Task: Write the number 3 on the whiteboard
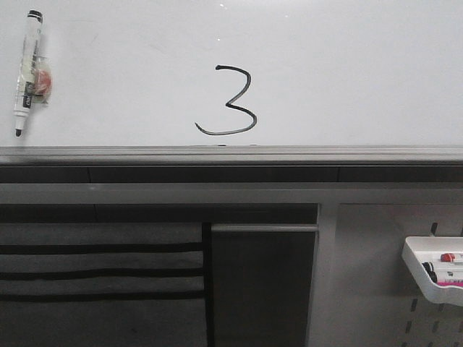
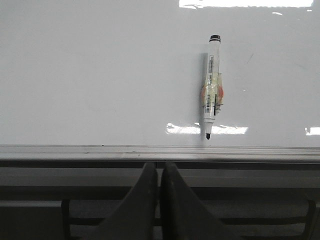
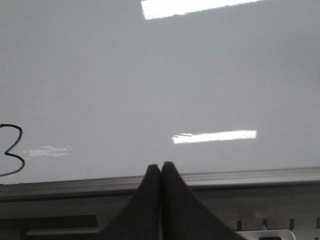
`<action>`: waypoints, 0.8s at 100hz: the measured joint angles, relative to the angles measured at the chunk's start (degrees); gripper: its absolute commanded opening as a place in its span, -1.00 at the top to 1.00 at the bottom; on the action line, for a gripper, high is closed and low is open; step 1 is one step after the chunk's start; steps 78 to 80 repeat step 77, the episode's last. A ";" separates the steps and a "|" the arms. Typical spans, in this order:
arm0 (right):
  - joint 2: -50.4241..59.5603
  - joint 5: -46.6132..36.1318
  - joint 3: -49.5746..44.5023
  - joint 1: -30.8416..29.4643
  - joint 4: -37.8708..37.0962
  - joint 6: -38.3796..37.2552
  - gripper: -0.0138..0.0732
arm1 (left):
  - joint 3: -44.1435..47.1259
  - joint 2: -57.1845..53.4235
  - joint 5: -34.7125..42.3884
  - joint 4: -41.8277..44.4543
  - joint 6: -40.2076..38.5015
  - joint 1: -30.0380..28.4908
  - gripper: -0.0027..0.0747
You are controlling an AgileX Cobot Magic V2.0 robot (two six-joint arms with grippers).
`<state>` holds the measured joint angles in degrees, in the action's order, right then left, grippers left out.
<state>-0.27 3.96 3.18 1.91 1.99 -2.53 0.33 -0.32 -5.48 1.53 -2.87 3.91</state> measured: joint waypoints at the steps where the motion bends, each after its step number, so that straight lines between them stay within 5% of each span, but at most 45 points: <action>1: 0.23 -0.38 -0.40 -0.13 0.00 0.00 0.85 | 0.00 0.00 0.00 0.00 0.00 0.00 0.98; 27: 0.77 -8.93 -4.17 -0.36 0.00 0.00 0.85 | 0.00 0.00 0.00 0.00 0.00 0.00 0.98; 80: 0.77 -9.20 -4.17 -0.36 0.00 -0.10 0.85 | 0.00 0.00 0.00 0.00 0.00 0.00 0.98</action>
